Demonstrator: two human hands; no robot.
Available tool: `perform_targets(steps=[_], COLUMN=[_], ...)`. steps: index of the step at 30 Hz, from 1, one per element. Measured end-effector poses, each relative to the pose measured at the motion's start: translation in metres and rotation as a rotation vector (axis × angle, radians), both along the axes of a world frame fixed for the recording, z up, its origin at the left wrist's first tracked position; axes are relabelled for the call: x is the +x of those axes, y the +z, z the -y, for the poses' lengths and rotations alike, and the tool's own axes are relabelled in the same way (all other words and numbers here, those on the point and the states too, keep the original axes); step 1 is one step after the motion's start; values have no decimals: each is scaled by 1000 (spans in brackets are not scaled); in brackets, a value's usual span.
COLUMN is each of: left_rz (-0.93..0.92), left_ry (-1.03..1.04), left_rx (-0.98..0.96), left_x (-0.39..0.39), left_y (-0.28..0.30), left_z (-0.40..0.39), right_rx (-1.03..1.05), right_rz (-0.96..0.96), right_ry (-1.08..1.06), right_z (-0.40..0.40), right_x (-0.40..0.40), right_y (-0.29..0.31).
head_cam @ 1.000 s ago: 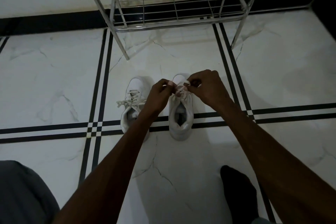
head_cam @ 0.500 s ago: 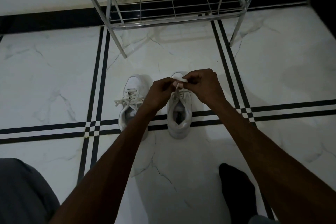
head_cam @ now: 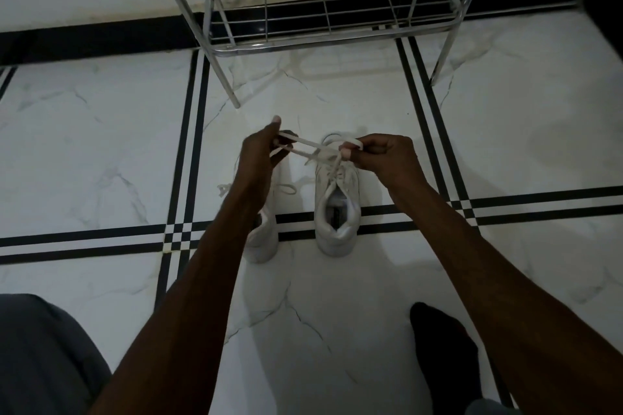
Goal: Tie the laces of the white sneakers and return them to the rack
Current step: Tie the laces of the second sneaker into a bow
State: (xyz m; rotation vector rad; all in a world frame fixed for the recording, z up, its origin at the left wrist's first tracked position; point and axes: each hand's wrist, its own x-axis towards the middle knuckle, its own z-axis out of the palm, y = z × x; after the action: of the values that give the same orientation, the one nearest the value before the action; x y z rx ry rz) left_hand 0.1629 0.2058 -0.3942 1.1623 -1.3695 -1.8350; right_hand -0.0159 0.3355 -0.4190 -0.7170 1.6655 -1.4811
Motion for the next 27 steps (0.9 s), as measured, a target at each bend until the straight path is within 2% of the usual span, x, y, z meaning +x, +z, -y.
perform_targets(steps=[2,4,6,9,11,13,14,18,22,27], left_rz=[-142,-144,-1,281,478,554,552,520,456,491], left_ry=[54,152,193,111,127,253,285,52,33,87], left_rx=[98,73,-91,-326,-463,-596,-601,-309,-235,-125], left_x=[5,10,19,27,28,25,22,-6,-20,-20], left_y=[12,18,15,-2,-14,-24,-28,-29,-25,-25], left_z=[3,7,16,22,13,-1,-9,-39,-58,-60], right_rx=[-2,5,16,25,22,10,3,0,4,-3], right_rz=[71,115,123,131,108,72,58,1,-39,-23], right_ry=[4,-18,-23,0,21,50,60,59,42,-12], right_z=[3,5,6,5,6,8,9,14,16,13], right_x=[5,8,9,10,11,12,12,15,19,25], right_y=[2,4,5,7,8,8,8,10,8,6])
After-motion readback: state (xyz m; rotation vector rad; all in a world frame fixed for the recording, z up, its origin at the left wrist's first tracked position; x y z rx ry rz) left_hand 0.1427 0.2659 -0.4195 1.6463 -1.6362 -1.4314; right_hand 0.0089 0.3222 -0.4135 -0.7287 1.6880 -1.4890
